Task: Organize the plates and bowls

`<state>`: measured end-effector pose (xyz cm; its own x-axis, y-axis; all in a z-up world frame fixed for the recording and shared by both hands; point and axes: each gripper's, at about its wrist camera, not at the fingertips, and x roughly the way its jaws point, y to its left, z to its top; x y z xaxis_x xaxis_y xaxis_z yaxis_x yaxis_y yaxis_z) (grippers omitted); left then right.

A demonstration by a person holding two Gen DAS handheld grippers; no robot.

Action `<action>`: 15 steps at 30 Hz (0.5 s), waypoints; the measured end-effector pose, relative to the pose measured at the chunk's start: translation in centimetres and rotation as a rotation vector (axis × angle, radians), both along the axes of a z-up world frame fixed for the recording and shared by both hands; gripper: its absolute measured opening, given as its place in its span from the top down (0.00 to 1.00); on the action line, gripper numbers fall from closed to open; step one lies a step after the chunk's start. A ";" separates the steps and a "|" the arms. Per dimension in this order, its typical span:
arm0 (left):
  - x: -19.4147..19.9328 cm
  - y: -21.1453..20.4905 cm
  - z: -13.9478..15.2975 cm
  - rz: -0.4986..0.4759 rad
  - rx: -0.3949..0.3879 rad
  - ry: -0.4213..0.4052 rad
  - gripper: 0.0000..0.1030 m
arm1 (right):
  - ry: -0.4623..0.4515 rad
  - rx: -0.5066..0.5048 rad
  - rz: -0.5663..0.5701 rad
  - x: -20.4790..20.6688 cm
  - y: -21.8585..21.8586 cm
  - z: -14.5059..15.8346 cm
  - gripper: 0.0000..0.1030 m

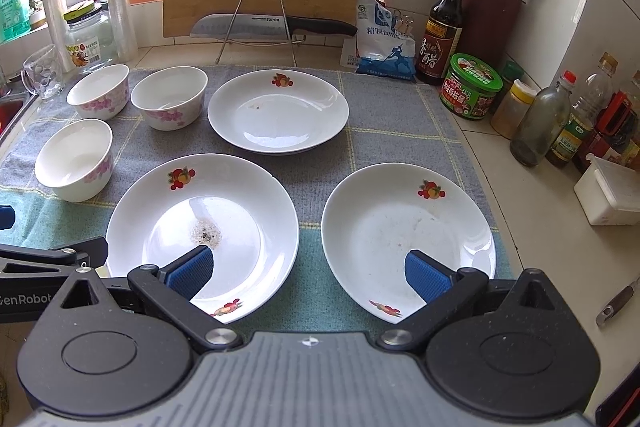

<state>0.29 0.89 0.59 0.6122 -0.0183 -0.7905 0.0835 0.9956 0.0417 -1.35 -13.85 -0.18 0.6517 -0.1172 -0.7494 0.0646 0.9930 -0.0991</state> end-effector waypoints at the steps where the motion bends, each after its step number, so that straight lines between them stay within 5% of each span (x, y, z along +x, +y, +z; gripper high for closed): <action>1: 0.0 0.1 0.0 -0.007 -0.003 -0.003 0.01 | -0.003 0.000 -0.002 -0.1 0.0 0.0 0.00; 15: 1.2 1.7 0.8 -0.165 -0.082 -0.102 0.01 | -0.097 -0.038 -0.017 -1.2 1.2 0.6 0.00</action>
